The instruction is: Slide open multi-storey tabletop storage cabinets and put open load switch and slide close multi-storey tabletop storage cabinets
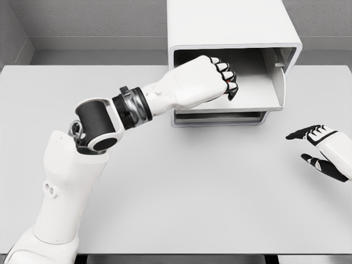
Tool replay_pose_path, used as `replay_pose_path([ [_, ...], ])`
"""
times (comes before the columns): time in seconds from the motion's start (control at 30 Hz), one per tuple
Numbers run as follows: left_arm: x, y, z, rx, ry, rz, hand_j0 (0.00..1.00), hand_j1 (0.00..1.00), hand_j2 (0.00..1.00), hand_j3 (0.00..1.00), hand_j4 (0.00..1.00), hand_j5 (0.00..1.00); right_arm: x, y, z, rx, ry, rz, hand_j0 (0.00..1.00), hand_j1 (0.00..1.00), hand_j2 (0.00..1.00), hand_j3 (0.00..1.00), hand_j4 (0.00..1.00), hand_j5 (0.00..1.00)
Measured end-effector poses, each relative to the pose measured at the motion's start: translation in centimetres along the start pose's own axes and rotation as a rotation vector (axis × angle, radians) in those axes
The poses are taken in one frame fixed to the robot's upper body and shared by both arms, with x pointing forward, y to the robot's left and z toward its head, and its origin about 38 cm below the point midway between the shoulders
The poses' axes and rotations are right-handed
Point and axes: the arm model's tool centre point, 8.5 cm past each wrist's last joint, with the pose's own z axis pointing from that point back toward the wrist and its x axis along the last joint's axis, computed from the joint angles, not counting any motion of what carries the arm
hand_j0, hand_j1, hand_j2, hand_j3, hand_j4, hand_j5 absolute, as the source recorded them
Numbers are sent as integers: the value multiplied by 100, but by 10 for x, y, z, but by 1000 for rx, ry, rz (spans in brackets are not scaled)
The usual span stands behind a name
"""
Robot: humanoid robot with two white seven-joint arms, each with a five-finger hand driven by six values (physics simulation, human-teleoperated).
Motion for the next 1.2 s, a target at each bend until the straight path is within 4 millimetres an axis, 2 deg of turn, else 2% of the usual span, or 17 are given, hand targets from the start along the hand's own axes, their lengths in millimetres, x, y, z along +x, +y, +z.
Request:
replay_pose_path([
  [0.47,-3,-10,-5,-35,3,7,44,44,44,44,44,44,1,0,0,-2,-1,-1,70,70,70,70,70,70],
  [0.8,-4,-12,-5,-39,3,13,56,56,56,56,56,56,1,0,0,-4,-1,-1,71,71,71,71,71,71],
  [0.93,-4,-12,-5,-39,3,13,58,58,58,58,58,58,0,0,1,-4,0,-1,71,71,71,71,71,71],
  [1.07,-4,-11,-5,-38,3,12,66,66,66,66,66,66,0,0,1,-5,1,-1,71,71,71,71,71,71],
  [1.2,-4,-12,-5,-39,3,13,66,66,66,66,66,66,0,0,2,-5,3,-1,71,71,71,71,71,71],
])
